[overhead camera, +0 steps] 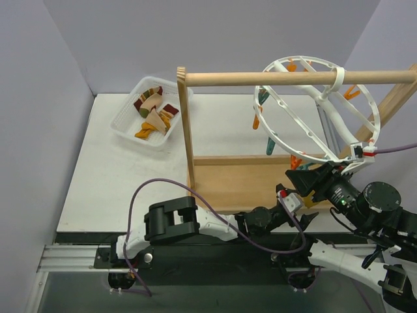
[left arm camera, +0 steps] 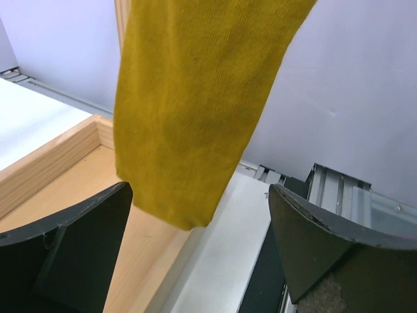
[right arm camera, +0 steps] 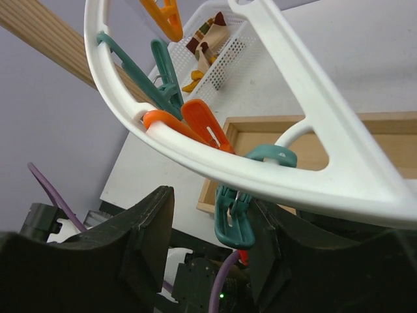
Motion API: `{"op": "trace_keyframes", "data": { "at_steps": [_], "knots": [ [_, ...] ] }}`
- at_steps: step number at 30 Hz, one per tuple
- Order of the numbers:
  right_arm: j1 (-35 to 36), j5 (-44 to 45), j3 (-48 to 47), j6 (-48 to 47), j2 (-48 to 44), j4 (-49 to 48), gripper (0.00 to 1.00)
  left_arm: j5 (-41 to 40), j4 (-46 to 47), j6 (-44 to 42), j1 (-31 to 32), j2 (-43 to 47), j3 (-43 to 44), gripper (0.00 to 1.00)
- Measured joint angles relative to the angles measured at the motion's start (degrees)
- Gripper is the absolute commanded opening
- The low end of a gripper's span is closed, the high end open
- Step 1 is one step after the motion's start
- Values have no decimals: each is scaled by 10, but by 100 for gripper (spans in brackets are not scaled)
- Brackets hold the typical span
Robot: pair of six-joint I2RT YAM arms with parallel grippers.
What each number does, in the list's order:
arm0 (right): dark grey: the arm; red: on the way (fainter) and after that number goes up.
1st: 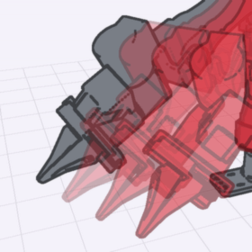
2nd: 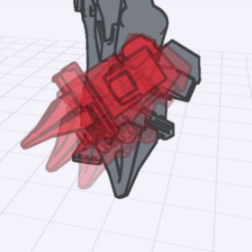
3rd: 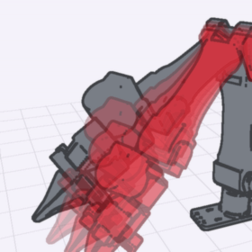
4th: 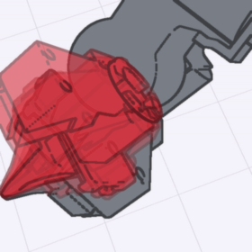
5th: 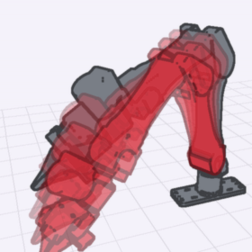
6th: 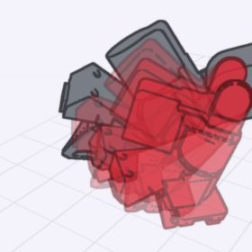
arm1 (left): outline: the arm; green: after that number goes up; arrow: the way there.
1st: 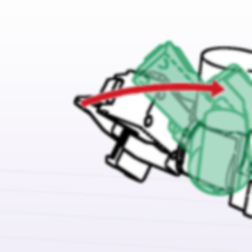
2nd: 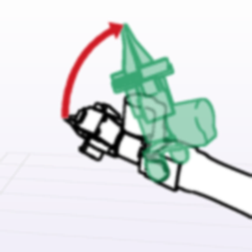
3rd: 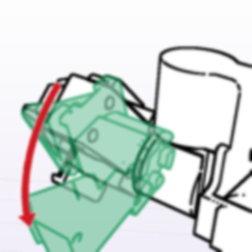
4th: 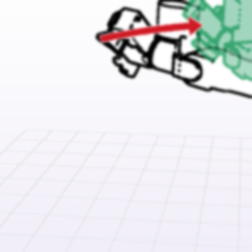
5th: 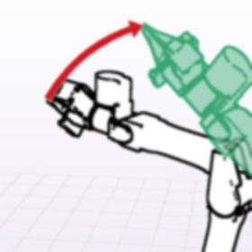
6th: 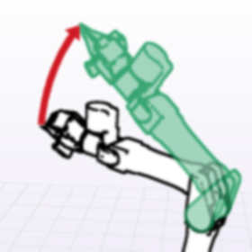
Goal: Remove the socks clipped to the hanger
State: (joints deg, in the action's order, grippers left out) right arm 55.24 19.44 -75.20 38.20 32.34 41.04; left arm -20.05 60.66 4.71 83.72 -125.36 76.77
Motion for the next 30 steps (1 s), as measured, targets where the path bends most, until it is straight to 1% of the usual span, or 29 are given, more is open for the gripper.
{"op": "trace_keyframes", "data": {
  "at_steps": [3, 5, 6, 7, 8, 9, 10, 11, 12, 13, 15, 16, 18, 20, 24, 29, 30],
  "knots": [
    [0, 0, 0, 0, 2, 0, 45, -12, 1, 0, 2, -27, 35, 91],
    [0, 0, 0, 0, 4, 0, 45, -34, 0, -3, 4, -47, 63, 87],
    [0, -1, 0, 0, 6, 0, 45, -49, 0, -6, 5, -58, 79, 76],
    [0, -2, 0, 0, 6, 0, 45, -60, 0, -9, 6, -64, 88, 71],
    [0, -3, 0, 1, 7, 0, 45, -76, -2, -11, 6, -70, 98, 63],
    [0, -4, 0, 2, 8, 0, 45, -90, -2, -17, 6, -77, 109, 45],
    [0, -4, 0, 4, 8, 0, 45, -99, -2, -23, 6, -79, 113, 38],
    [0, -4, 0, 4, 8, 0, 45, -110, -1, -34, 6, -80, 114, 29],
    [0, -4, 0, 6, 8, 0, 45, -117, 1, -41, 6, -80, 114, 13],
    [0, -4, 0, 7, 8, 0, 45, -121, 1, -47, 6, -80, 114, 9],
    [0, -5, 0, 8, 8, 0, 46, -123, 5, -55, 6, -75, 101, 5],
    [0, -5, 0, 9, 8, 0, 48, -121, 6, -57, 5, -66, 83, 1],
    [0, -6, 2, 9, 8, 0, 55, -105, 6, -55, 6, -42, 41, 0],
    [0, -8, 4, 10, 8, 0, 66, -90, 4, -46, 6, -12, -5, 0],
    [0, -14, 14, 11, 5, 5, 80, -47, -6, -12, 6, 73, -99, 0],
    [0, -29, 15, 10, -3, 21, 87, 5, -27, 30, 6, 166, -157, 0],
    [0, -32, 15, 10, -5, 26, 88, 15, -33, 38, 6, 180, -164, 0]
  ]
}}
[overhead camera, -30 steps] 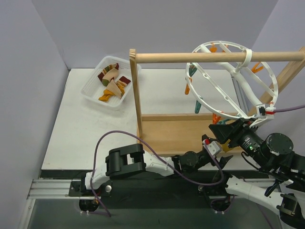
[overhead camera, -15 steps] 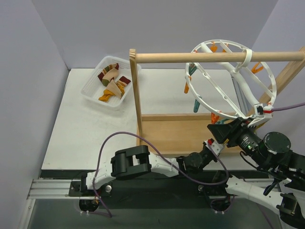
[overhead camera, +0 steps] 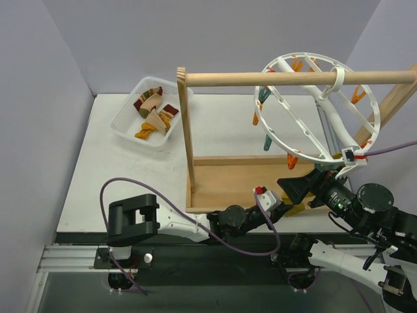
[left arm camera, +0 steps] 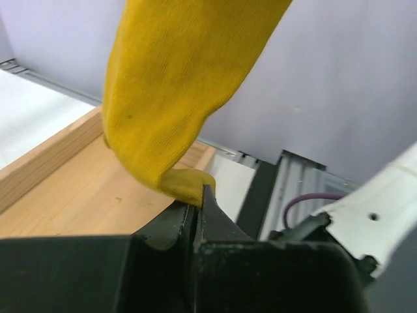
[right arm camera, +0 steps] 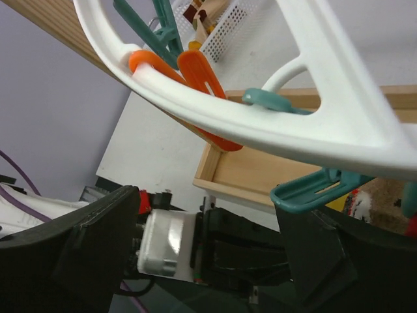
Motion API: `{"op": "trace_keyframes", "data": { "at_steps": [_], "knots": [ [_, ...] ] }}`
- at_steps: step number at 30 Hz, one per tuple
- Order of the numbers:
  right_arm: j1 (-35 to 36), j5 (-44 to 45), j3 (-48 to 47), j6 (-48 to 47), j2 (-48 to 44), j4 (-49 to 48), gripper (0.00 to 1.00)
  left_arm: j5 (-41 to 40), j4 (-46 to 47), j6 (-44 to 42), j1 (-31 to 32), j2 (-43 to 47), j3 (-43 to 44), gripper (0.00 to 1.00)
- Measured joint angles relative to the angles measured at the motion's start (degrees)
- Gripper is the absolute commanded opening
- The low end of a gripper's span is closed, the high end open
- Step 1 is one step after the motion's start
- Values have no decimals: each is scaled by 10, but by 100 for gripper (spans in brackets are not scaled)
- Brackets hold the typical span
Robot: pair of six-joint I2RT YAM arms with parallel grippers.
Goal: Remove the socks clipped to the hanger
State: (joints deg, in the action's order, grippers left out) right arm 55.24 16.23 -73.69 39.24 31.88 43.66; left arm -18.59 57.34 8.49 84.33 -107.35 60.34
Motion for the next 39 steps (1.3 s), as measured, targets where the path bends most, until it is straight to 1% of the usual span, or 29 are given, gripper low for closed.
{"op": "trace_keyframes", "data": {
  "at_steps": [4, 9, 16, 21, 28, 39],
  "knots": [
    [0, -14, -4, -1, -6, 30, 92, 34, -22, 20, 0, 43, -23, 0],
    [0, -38, -18, -5, -8, 68, 93, 67, -60, 25, -1, 65, -40, 0],
    [0, -51, -22, -7, -31, 105, 86, 90, -106, 30, -2, 94, -61, 0],
    [0, -48, -40, -7, -51, 125, 84, 90, -138, 32, -11, 121, -75, 0],
    [0, -41, -58, -7, -57, 149, 82, 90, -164, 32, -23, 160, -88, 0],
    [0, 30, -107, -10, -54, 184, 71, 110, -185, 54, -28, 194, -118, 0]
  ]
}}
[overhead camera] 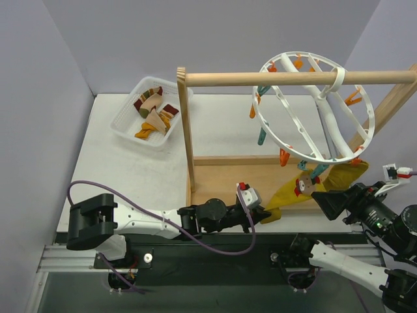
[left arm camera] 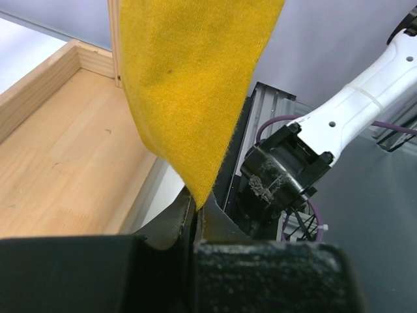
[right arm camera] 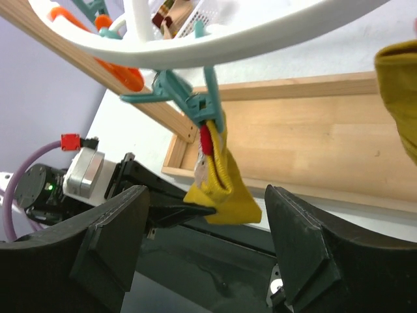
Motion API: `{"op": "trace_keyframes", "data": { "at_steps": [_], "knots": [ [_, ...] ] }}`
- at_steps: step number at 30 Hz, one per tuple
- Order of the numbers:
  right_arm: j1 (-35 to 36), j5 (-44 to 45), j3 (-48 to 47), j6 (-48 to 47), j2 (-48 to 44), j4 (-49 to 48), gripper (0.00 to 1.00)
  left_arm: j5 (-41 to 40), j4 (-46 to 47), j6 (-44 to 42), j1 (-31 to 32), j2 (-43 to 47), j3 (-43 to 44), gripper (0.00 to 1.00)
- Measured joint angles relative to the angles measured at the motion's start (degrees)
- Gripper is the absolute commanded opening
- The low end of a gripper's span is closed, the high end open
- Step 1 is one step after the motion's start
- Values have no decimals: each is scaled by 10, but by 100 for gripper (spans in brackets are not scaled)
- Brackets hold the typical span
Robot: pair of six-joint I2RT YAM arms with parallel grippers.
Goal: Remove the socks clipped to the hanger
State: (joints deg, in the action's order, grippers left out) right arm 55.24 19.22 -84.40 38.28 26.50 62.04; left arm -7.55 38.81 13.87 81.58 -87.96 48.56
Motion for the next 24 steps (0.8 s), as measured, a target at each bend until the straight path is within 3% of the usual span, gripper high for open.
{"op": "trace_keyframes", "data": {
  "at_steps": [10, 24],
  "knots": [
    [0, 80, -52, -35, 71, 0, 67, 29, -14, 30, 0, 28, -7, 0],
    [0, 109, -22, -71, 86, -72, 50, 64, -14, 69, 2, 28, -10, 0]
  ]
}}
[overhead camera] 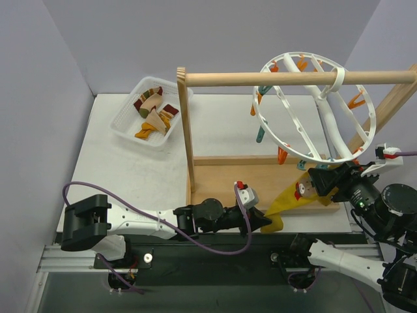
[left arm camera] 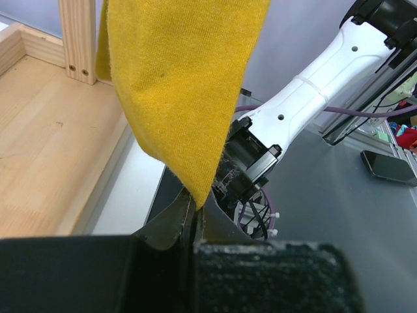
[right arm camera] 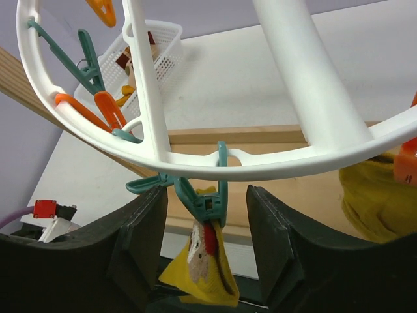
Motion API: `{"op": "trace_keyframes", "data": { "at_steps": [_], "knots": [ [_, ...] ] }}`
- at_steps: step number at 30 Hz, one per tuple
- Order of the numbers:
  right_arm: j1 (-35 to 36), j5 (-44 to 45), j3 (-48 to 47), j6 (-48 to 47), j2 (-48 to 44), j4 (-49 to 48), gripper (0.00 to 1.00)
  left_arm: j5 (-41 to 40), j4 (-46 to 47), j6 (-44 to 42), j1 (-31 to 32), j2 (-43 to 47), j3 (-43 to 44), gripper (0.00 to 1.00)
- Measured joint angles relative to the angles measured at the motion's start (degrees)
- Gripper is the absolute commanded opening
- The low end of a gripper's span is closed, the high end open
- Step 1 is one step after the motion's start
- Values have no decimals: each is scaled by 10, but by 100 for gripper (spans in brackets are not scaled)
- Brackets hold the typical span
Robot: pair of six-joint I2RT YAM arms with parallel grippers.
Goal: Remove the socks clipped to the hanger
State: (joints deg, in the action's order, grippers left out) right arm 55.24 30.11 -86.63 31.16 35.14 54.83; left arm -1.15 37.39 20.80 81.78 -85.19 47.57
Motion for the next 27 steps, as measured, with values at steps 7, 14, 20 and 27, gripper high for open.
{"op": "trace_keyframes", "data": {
  "at_steps": [7, 14, 20, 27],
  "knots": [
    [0, 10, 16, -5, 0, -18, 36, 2, -1, 7, 0, 0, -3, 0],
    [0, 13, 30, -7, 0, -24, 14, 2, -4, 11, 0, 0, -3, 0],
    [0, 14, 37, -7, -3, -32, 0, 2, -9, 11, 0, 0, -3, 0],
    [0, 20, 49, -6, -7, -40, 0, 2, -14, 11, 0, 1, -10, 0]
  ]
}}
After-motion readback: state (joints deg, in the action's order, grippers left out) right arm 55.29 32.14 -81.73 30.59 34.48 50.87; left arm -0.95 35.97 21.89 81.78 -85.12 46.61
